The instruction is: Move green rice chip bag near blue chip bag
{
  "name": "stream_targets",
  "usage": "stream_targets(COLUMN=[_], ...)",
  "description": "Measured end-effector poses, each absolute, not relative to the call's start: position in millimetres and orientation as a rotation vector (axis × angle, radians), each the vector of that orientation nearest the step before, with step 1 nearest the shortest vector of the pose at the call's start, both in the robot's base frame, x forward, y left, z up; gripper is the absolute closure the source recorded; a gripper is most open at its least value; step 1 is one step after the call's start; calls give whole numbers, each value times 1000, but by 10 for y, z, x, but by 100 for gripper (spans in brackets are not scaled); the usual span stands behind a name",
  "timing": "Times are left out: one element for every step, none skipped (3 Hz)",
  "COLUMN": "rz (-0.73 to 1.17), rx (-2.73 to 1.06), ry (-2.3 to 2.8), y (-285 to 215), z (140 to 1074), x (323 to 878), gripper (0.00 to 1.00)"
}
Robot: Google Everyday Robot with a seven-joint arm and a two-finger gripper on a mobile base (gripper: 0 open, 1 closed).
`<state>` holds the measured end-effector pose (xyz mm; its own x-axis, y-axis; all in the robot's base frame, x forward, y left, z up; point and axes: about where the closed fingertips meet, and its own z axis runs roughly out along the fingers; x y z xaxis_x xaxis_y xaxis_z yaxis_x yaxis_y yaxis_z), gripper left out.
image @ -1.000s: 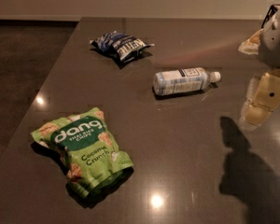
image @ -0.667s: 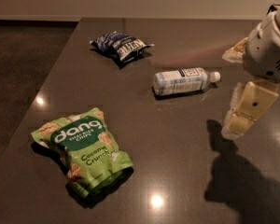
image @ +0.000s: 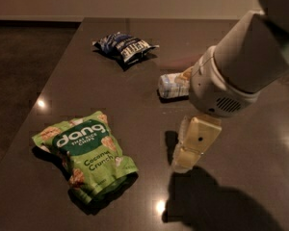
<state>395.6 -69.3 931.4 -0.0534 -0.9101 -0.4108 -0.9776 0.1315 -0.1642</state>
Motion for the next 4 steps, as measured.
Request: stream_targets(rz=[226,245,253,262], rx=[-1852,-1880,-1923,-1959], ry=[1964,1942,1920,1907], y=[-276,6,207,340], z=[9065,8816,8589,8415], x=[3897,3849,3774,3722], gripper=[0,0,0,0])
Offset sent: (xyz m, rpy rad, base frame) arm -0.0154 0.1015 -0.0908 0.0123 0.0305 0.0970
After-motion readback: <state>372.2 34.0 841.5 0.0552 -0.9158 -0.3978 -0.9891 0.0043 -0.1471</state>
